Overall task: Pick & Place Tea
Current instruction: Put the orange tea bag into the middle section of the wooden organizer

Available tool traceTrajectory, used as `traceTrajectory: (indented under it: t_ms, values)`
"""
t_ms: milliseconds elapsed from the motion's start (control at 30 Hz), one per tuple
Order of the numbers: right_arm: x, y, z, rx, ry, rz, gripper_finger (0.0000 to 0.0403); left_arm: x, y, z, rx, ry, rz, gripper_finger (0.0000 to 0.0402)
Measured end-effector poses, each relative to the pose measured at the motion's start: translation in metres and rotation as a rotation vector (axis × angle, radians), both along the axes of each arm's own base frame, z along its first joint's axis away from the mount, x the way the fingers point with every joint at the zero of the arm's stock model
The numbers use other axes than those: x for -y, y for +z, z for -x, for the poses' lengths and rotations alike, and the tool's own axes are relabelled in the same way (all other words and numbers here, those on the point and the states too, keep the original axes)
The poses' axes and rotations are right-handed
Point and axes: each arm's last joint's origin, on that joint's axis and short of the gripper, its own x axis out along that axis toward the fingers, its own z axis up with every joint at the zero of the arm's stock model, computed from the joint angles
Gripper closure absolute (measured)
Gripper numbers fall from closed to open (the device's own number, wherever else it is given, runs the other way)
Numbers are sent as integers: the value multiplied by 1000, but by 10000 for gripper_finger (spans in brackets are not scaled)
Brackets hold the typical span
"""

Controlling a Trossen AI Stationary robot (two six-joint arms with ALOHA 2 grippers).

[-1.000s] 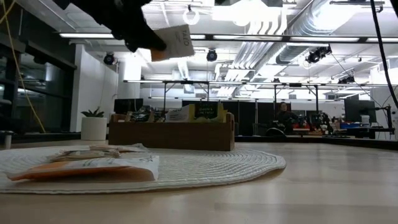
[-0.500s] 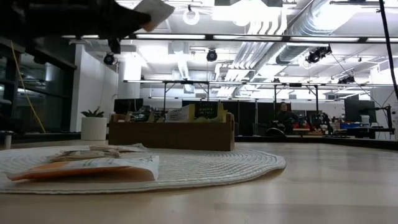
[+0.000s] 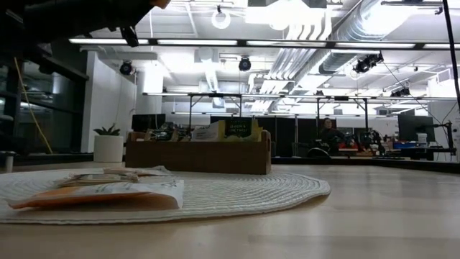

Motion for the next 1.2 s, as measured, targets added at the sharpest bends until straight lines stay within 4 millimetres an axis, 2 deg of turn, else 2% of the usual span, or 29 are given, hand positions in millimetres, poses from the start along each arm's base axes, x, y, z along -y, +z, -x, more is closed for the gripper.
traceTrajectory:
  t_ms: [233,400,900,1200]
  values:
    - [24,13,3,56,40,-67,239,1,0,0,5,-31,-15,401]
    - [36,10,-1,54,150,-180,220,1,1,0,10,-35,-15,401]
    - [38,2,-7,26,213,-215,228,1,1,0,9,-37,-14,401]
    - [41,1,-7,23,214,-222,272,1,1,0,9,-41,-7,401]
